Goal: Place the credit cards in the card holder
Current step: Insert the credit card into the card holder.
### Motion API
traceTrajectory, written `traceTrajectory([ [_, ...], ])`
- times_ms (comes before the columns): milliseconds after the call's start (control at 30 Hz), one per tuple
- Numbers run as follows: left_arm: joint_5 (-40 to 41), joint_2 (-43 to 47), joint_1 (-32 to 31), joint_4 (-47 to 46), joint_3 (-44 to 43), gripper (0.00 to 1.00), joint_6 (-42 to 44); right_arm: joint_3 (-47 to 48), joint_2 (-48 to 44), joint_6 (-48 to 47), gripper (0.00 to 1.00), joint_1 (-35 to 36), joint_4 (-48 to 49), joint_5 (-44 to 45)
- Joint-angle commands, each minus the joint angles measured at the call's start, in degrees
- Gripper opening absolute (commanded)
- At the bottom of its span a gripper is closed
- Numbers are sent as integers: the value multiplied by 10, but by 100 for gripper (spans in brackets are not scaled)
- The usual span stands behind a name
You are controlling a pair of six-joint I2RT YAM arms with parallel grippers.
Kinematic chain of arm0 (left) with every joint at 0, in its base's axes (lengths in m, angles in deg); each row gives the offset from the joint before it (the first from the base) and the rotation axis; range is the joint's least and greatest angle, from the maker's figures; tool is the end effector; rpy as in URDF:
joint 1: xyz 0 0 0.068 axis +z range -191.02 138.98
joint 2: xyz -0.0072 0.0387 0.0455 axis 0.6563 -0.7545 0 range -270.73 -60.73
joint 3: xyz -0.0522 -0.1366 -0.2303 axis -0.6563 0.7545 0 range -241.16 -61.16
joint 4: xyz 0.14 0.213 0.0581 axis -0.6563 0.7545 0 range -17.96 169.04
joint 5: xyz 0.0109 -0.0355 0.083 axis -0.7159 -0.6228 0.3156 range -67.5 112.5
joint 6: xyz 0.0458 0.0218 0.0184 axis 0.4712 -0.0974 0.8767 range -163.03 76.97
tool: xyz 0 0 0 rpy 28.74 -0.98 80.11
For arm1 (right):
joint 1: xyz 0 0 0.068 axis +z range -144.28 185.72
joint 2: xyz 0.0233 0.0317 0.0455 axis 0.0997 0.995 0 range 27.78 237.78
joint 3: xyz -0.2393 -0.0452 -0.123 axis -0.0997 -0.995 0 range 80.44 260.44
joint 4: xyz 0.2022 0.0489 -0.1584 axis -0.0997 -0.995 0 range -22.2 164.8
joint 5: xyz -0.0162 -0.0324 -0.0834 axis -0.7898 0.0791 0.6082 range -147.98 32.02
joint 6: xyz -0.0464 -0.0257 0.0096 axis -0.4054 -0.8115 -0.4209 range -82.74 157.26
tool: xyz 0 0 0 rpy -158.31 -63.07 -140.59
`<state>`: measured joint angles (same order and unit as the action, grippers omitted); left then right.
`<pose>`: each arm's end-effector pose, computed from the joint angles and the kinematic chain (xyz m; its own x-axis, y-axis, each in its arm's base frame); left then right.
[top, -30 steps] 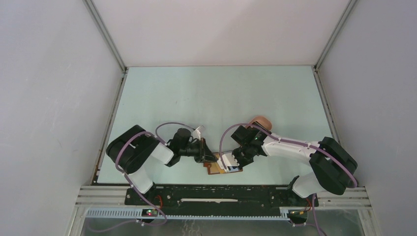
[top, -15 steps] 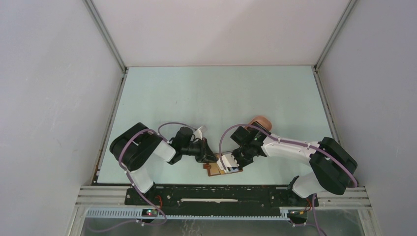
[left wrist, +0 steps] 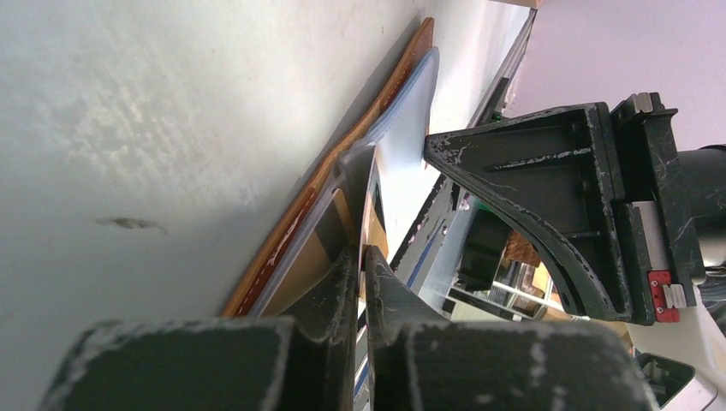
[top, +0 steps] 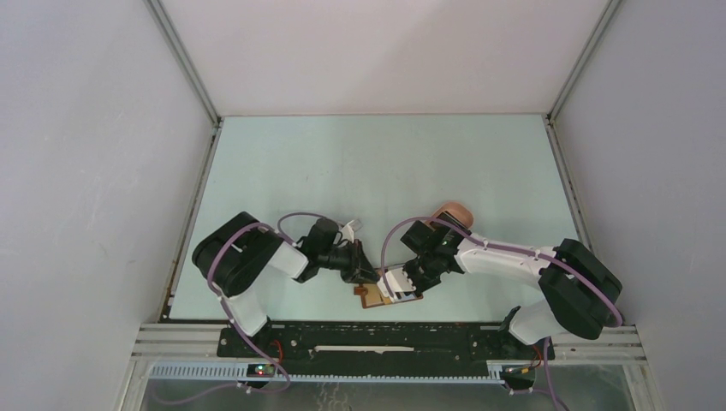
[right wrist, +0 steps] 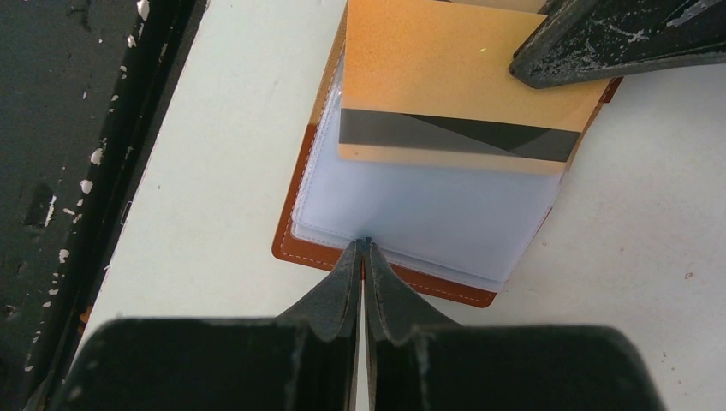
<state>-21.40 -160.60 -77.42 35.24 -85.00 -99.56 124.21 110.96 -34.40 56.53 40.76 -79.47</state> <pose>0.1943 -0.1739 0.0872 -0.9981 -0.0108 -0.0613 0.0496 0.4573 -0.8879 0.1458 0.1994 0.1637 0.5566 -0.7151 -0.4229 -0.8226 -0.5457 -0.1599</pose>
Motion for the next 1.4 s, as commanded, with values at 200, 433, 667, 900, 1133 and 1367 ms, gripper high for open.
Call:
traceTrajectory([
  [200, -17, -23, -3, 40, -33, 9, 22, -3, -11, -2, 9, 11, 13, -4],
  [433, -18, -33, -11, 41, -47, 10, 20, -2, -12, 1, 9, 13, 16, -2],
  [667, -17, -43, -14, 40, -58, 12, 18, -2, -12, 7, 9, 14, 20, 2],
  [900, -14, -55, -13, 40, -60, 17, 22, 25, -24, 68, 17, 13, 19, -8],
  [1133, -10, -62, -13, 38, -61, 24, 26, 59, -58, 137, 25, 23, 16, -88],
  [1367, -13, -67, -13, 36, -62, 27, 26, 76, -20, 213, 8, 105, 89, -45],
])
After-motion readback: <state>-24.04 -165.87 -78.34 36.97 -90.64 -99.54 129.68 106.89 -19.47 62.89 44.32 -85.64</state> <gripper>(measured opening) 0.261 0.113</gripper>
